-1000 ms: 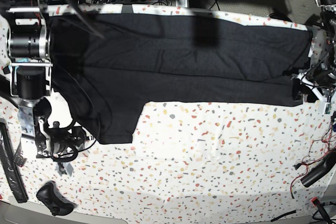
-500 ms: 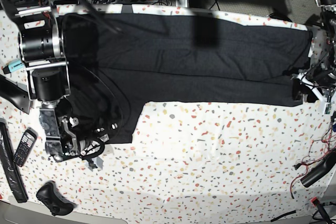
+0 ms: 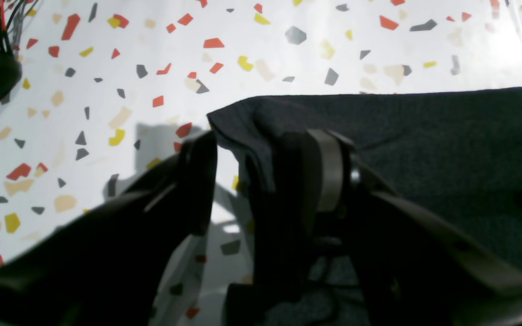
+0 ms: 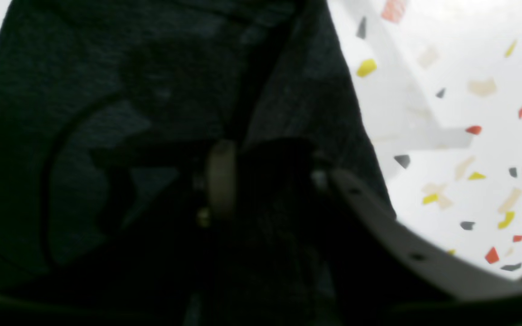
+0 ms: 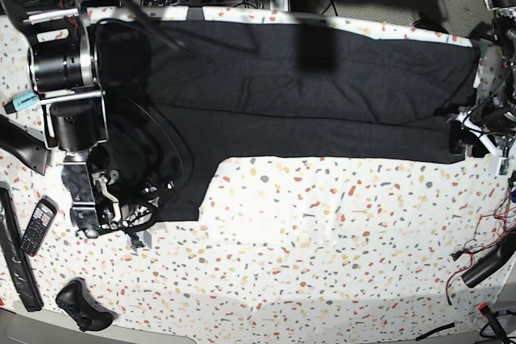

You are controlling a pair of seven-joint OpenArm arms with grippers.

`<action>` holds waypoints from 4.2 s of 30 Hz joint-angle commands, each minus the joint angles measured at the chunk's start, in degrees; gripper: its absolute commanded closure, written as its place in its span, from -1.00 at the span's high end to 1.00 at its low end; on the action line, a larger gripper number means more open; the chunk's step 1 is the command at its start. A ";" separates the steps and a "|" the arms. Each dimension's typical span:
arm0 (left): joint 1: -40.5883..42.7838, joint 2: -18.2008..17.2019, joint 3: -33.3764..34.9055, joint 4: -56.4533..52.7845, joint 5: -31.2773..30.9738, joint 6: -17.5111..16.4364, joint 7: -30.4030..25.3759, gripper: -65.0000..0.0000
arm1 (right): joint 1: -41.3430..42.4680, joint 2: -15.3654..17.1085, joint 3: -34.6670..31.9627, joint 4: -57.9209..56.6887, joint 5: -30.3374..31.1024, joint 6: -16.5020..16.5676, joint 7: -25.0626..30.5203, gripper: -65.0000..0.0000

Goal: Fold the T-shirt properly
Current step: 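Grasp the hanging sleeve end with the right gripper, then fold the sleeve end onto the shirt with the right gripper, then grasp the shirt's end near the left gripper and fold inward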

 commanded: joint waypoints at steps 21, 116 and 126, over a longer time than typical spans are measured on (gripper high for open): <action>-0.92 -1.22 -0.37 1.14 -0.68 -0.09 -1.09 -0.11 | 0.42 0.07 0.15 16.83 3.54 5.99 -8.33 -1.00; 1.66 -1.36 -3.74 -14.88 -39.56 -8.12 17.00 -0.11 | -55.63 -1.84 17.59 83.12 18.40 5.31 -12.15 -0.22; 1.84 -0.63 -3.76 -14.88 -32.74 -8.12 10.10 -1.00 | -55.63 -1.84 17.59 83.12 18.40 5.31 -12.15 -0.22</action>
